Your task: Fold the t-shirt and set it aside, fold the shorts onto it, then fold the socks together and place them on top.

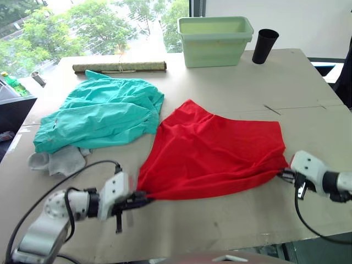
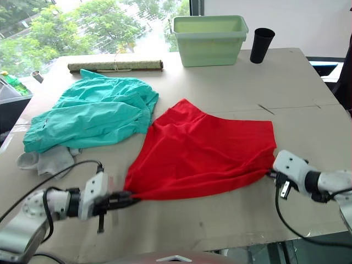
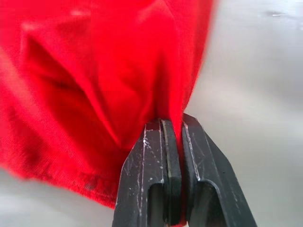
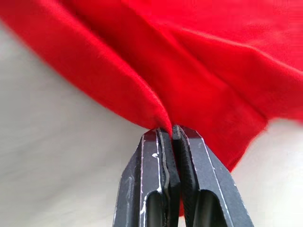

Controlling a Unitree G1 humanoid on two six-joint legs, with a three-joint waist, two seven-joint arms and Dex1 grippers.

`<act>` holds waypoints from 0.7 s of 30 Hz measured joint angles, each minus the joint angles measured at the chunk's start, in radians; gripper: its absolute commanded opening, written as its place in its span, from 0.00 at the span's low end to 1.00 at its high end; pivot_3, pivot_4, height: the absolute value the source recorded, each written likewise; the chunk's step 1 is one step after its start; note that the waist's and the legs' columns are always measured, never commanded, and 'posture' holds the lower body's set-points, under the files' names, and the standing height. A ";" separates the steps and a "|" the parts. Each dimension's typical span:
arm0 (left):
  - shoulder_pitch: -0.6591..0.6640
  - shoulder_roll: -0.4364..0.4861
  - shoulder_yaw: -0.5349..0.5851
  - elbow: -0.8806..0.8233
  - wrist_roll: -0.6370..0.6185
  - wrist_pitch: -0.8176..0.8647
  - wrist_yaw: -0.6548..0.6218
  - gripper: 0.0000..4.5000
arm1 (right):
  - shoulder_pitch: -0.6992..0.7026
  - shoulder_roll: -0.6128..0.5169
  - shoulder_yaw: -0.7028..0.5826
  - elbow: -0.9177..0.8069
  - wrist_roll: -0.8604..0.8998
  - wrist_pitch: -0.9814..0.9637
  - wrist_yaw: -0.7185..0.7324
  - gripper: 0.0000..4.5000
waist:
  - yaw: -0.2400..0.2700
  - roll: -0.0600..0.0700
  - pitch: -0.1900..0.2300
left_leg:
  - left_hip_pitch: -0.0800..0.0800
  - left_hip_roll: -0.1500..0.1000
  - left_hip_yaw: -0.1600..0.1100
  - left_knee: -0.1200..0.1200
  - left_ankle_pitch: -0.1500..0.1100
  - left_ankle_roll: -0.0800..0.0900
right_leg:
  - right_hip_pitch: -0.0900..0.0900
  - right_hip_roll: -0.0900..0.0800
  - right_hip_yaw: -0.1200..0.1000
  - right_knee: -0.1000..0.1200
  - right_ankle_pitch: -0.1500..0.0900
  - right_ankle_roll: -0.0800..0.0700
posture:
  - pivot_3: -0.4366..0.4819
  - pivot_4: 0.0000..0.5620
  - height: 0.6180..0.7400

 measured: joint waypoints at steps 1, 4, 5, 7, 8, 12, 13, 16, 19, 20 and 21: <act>0.030 -0.007 0.005 -0.027 0.000 0.009 0.016 0.01 | -0.006 -0.017 0.003 0.005 0.002 0.001 0.016 0.00 | 0.006 0.000 0.000 | 0.000 0.000 -0.001 0.000 0.000 0.000 | 0.000 0.000 -0.001 0.000 0.000 0.000 | 0.48 0.27 0.89; 0.094 -0.032 0.015 -0.084 -0.017 0.039 0.048 0.01 | 0.026 -0.096 -0.013 0.010 0.012 0.015 0.080 0.00 | 0.026 0.001 0.001 | -0.001 0.000 -0.001 0.000 -0.001 0.002 | 0.000 0.000 -0.002 -0.001 0.000 0.000 | 0.48 0.27 0.89; 0.108 -0.036 0.017 -0.097 -0.028 0.047 0.055 0.01 | 0.051 -0.126 -0.037 0.007 0.021 0.028 0.111 0.00 | 0.029 0.001 0.001 | -0.001 0.000 -0.002 0.001 -0.001 0.002 | 0.000 0.000 -0.002 -0.001 0.000 0.000 | 0.48 0.27 0.89; 0.111 -0.051 0.023 -0.096 -0.035 0.050 0.063 0.01 | 0.095 -0.152 -0.083 -0.012 0.040 0.049 0.147 0.00 | 0.029 0.001 0.001 | -0.001 0.000 -0.002 0.001 -0.001 0.002 | 0.000 0.000 -0.002 -0.001 0.000 0.000 | 0.48 0.27 0.89; 0.109 -0.062 0.030 -0.087 -0.040 0.050 0.067 0.01 | 0.122 -0.164 -0.108 -0.025 0.049 0.062 0.167 0.00 | 0.028 0.002 0.001 | -0.001 0.000 -0.002 0.001 -0.001 0.002 | 0.000 0.000 -0.002 -0.001 0.000 0.000 | 0.48 0.27 0.89; 0.081 -0.087 0.090 -0.010 -0.175 0.127 0.047 0.42 | 0.186 -0.156 -0.171 -0.064 0.079 0.099 0.188 0.16 | 0.022 -0.001 0.001 | -0.001 0.001 -0.002 0.001 -0.001 0.002 | 0.000 0.000 -0.002 0.000 0.000 0.000 | 0.48 0.27 0.89; 0.064 -0.083 0.120 0.014 -0.234 0.162 0.024 0.50 | 0.198 -0.138 -0.192 -0.073 0.092 0.109 0.188 0.22 | 0.022 -0.001 0.001 | -0.001 0.001 -0.002 0.001 -0.001 0.002 | 0.000 0.000 -0.002 0.000 0.000 0.000 | 0.48 0.27 0.89; -0.012 -0.006 0.236 0.102 -0.422 0.320 -0.039 0.84 | 0.237 -0.084 -0.254 -0.118 0.133 0.134 0.184 0.57 | 0.025 -0.002 0.001 | -0.001 0.001 -0.004 0.001 -0.001 0.002 | 0.000 0.000 -0.003 0.001 0.000 0.000 | 0.48 0.27 0.89; -0.173 0.072 0.314 0.147 -0.566 0.462 -0.041 0.99 | 0.230 0.018 -0.318 -0.171 0.206 0.150 0.152 0.74 | 0.030 -0.002 0.002 | -0.002 0.001 -0.005 0.003 -0.001 0.002 | 0.001 0.001 -0.003 0.001 0.000 0.000 | 0.48 0.27 0.89; -0.253 0.088 0.317 0.147 -0.603 0.506 -0.011 0.99 | 0.228 0.051 -0.340 -0.189 0.234 0.149 0.142 0.74 | 0.031 -0.002 0.002 | -0.002 -0.001 -0.005 0.003 -0.001 0.002 | 0.002 0.000 -0.002 0.001 0.000 0.000 | 0.48 0.27 0.89; -0.333 0.090 0.312 0.146 -0.628 0.545 0.034 0.99 | 0.214 0.093 -0.355 -0.201 0.258 0.141 0.127 0.74 | 0.030 -0.002 0.001 | -0.002 -0.001 -0.005 0.003 -0.001 0.002 | 0.003 0.000 -0.002 0.001 0.000 0.000 | 0.48 0.27 0.89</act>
